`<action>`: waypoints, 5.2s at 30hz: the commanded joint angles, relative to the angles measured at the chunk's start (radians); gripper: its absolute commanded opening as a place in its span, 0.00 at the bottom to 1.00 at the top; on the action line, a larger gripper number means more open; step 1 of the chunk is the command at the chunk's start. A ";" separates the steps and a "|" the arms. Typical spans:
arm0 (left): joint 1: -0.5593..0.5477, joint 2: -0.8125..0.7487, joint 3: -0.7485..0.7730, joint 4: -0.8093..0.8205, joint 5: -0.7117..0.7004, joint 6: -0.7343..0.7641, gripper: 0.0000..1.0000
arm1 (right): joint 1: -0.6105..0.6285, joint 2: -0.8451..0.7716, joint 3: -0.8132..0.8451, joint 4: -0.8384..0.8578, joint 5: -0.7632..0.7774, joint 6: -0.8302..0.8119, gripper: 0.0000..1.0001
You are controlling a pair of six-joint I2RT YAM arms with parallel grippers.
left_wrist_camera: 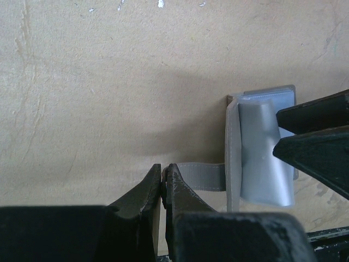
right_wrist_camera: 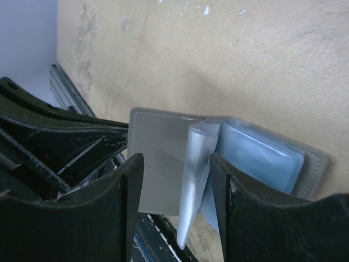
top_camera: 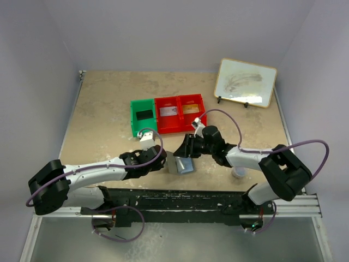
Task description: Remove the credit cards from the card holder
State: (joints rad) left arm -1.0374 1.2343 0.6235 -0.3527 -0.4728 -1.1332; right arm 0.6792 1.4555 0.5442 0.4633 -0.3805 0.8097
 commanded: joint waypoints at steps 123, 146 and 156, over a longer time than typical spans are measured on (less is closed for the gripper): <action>-0.004 -0.357 -0.155 0.101 -0.077 -0.081 0.44 | 0.138 0.220 0.139 -0.027 0.008 -0.038 0.47; -0.004 0.085 -0.132 0.275 0.061 -0.062 0.08 | 0.139 0.158 0.085 -0.123 0.147 0.000 0.46; -0.003 0.080 -0.159 0.277 0.063 -0.064 0.06 | 0.138 0.112 0.048 -0.101 0.104 0.043 0.45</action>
State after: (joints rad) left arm -1.0374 1.3113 0.4889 -0.0628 -0.4004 -1.1919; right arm 0.8135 1.5917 0.6167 0.3832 -0.2577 0.8394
